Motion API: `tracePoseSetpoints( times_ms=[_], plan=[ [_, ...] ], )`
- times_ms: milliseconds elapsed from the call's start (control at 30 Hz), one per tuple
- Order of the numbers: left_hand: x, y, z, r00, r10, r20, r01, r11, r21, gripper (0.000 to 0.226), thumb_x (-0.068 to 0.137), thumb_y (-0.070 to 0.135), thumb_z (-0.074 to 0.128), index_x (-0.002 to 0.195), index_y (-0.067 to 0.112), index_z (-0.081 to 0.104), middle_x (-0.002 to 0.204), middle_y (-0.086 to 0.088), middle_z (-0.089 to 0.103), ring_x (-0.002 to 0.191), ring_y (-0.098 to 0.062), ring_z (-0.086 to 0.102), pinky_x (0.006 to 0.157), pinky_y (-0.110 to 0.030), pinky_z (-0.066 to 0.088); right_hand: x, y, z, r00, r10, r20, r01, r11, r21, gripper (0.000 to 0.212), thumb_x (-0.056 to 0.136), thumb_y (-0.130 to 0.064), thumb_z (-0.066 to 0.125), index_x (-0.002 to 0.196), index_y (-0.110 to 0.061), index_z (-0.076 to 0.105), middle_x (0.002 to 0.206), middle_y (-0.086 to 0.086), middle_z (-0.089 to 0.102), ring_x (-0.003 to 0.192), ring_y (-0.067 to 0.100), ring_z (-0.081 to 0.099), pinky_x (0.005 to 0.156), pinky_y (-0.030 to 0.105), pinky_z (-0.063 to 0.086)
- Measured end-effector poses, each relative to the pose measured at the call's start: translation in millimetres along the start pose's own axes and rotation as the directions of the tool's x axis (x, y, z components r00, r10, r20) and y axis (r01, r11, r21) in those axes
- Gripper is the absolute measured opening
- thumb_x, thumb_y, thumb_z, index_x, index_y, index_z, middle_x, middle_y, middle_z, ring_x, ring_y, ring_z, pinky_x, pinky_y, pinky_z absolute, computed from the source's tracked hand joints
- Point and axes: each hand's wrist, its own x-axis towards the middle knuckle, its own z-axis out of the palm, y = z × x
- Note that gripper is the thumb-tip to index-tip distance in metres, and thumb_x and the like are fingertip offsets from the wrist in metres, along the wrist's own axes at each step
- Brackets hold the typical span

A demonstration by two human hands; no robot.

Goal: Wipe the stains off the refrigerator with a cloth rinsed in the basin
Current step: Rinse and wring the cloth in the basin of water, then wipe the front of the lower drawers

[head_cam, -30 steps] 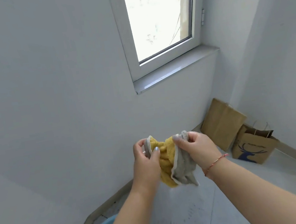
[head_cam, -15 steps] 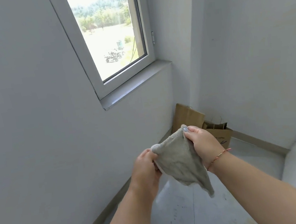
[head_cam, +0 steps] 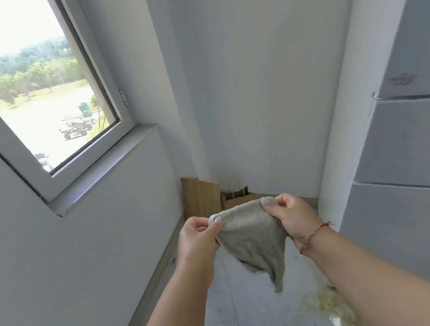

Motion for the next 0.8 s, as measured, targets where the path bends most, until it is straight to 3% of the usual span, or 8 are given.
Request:
tracePoseSetpoints(
  times_ms=[200, 333, 400, 500, 567, 633, 733, 800],
  plan=[
    [-16, -17, 62, 0.943, -0.194, 0.269, 0.194, 0.981, 0.027, 0.057, 0.076, 0.000, 0.077, 0.122, 0.018, 0.047, 0.119, -0.019, 0.055, 0.102, -0.035, 0.063, 0.076, -0.041, 0.057, -18, 10, -77, 0.999, 0.010, 0.047, -0.013, 0.997, 0.072, 0.014, 0.090, -0.004, 0.059, 0.096, -0.015, 0.051, 0.083, 0.007, 0.063, 0.075, 0.019, 0.059, 0.075, 0.037, 0.048],
    [-25, -11, 117, 0.905, -0.185, 0.383, 0.231, 0.970, -0.078, 0.048, 0.081, -0.009, 0.067, 0.122, 0.012, 0.054, 0.107, -0.020, 0.063, 0.087, -0.028, 0.066, 0.067, -0.033, 0.054, -26, 13, -141, 0.992, -0.041, -0.117, 0.027, 0.992, -0.121, 0.030, 0.089, -0.009, 0.062, 0.114, -0.020, 0.051, 0.071, 0.000, 0.062, 0.062, 0.009, 0.057, 0.064, 0.025, 0.047],
    [-32, -6, 149, 0.851, -0.169, 0.497, 0.195, 0.981, -0.001, 0.044, 0.076, -0.012, 0.070, 0.116, 0.005, 0.062, 0.100, -0.020, 0.065, 0.083, -0.027, 0.068, 0.069, -0.032, 0.055, -29, 12, -173, 0.997, -0.033, -0.065, 0.022, 0.987, -0.158, 0.042, 0.083, -0.014, 0.071, 0.122, -0.015, 0.054, 0.092, 0.001, 0.064, 0.080, 0.009, 0.061, 0.074, 0.021, 0.049],
    [-40, -1, 198, 0.831, -0.094, 0.549, -0.164, 0.900, 0.403, 0.042, 0.066, -0.004, 0.082, 0.100, 0.017, 0.069, 0.106, -0.010, 0.064, 0.092, -0.023, 0.066, 0.070, -0.026, 0.055, -31, 10, -220, 0.996, -0.072, -0.052, 0.032, 0.838, -0.545, 0.055, 0.068, -0.021, 0.083, 0.116, -0.024, 0.056, 0.109, -0.006, 0.056, 0.099, 0.010, 0.056, 0.083, 0.017, 0.044],
    [-49, 5, 230, 0.797, 0.080, 0.598, -0.530, 0.568, 0.630, 0.023, 0.070, 0.014, 0.080, 0.084, 0.027, 0.068, 0.108, 0.002, 0.058, 0.095, -0.015, 0.059, 0.070, -0.016, 0.045, -35, 2, -249, 0.984, -0.164, -0.065, 0.054, 0.627, -0.777, 0.022, 0.072, -0.025, 0.077, 0.086, -0.032, 0.061, 0.098, -0.007, 0.051, 0.090, 0.011, 0.053, 0.070, 0.012, 0.038],
    [-54, 14, 257, 0.696, 0.182, 0.695, -0.693, 0.426, 0.582, 0.014, 0.074, 0.024, 0.073, 0.073, 0.031, 0.061, 0.101, 0.009, 0.058, 0.096, -0.014, 0.054, 0.070, -0.019, 0.040, -35, -8, -283, 0.976, -0.211, -0.044, 0.096, 0.609, -0.787, 0.023, 0.072, -0.025, 0.076, 0.063, -0.031, 0.055, 0.093, -0.004, 0.046, 0.084, 0.010, 0.049, 0.064, 0.009, 0.033],
    [-62, 39, 299, 0.621, 0.103, 0.777, -0.542, 0.772, 0.332, 0.015, 0.076, 0.029, 0.073, 0.072, 0.024, 0.059, 0.079, 0.010, 0.064, 0.074, -0.014, 0.057, 0.067, -0.031, 0.044, -33, -31, -346, 0.964, -0.248, -0.094, 0.231, 0.959, -0.162, 0.036, 0.055, -0.036, 0.086, 0.073, -0.012, 0.066, 0.098, 0.005, 0.060, 0.087, 0.012, 0.058, 0.077, 0.014, 0.044],
    [-69, 56, 330, 0.589, 0.110, 0.800, -0.368, 0.918, 0.145, 0.019, 0.076, 0.030, 0.073, 0.075, 0.019, 0.058, 0.073, 0.002, 0.060, 0.069, -0.015, 0.055, 0.066, -0.030, 0.042, -26, -36, -378, 0.987, -0.150, -0.061, 0.162, 0.889, 0.429, 0.070, 0.046, -0.059, 0.085, 0.087, -0.004, 0.072, 0.101, 0.013, 0.067, 0.096, 0.022, 0.062, 0.085, 0.031, 0.049]
  ],
)
